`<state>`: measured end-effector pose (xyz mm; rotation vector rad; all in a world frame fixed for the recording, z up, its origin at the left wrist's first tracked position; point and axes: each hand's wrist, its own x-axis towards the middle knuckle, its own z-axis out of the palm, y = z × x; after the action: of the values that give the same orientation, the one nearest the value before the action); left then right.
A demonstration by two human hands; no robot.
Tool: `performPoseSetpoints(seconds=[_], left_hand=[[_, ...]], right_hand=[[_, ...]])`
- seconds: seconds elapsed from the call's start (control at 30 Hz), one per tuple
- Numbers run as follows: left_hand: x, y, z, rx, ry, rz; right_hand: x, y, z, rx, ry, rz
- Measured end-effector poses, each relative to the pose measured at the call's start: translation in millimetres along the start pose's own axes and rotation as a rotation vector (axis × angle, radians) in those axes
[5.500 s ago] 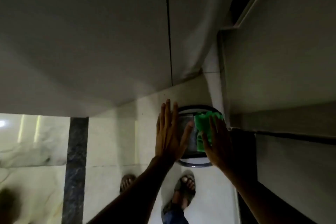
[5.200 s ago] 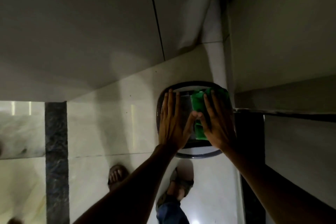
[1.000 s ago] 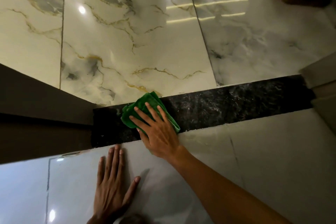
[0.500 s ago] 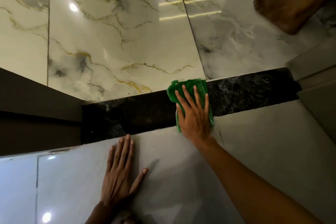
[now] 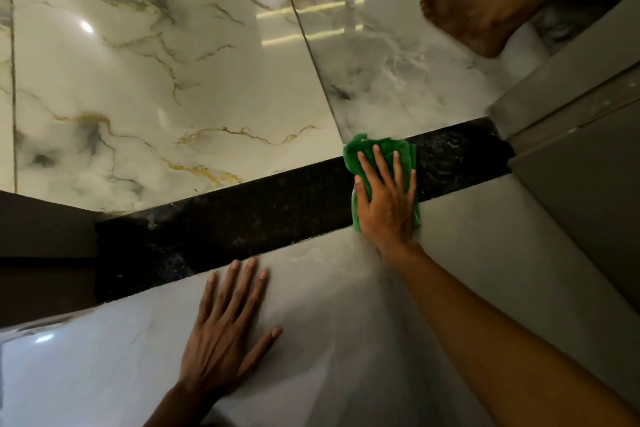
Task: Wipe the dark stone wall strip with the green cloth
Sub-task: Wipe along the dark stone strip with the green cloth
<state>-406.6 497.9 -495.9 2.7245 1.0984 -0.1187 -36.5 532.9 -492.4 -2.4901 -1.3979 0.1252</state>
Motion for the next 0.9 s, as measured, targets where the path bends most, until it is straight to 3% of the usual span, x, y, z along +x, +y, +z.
performPoseSetpoints(seconds=[0.27,0.5,0.73,0.9], left_hand=[[0.4,-1.6,2.2,0.009,-0.033,-0.002],[1.2,-2.4,-0.9,-0.007,-0.044,-0.005],[2.9,-1.7,-0.3,0.005,-0.005,0.003],[2.0,3.0,-4.9,-0.007,-0.052,-0.014]], right_hand=[[48.9,98.5,-30.0,0.000,0.018,0.328],[73.2,124.1,-33.6,0.014,0.124,0.642],[80.0,126.3,-31.5,0.032,0.182,0.676],[82.1,126.4,-38.4,0.045,0.107,0.673]])
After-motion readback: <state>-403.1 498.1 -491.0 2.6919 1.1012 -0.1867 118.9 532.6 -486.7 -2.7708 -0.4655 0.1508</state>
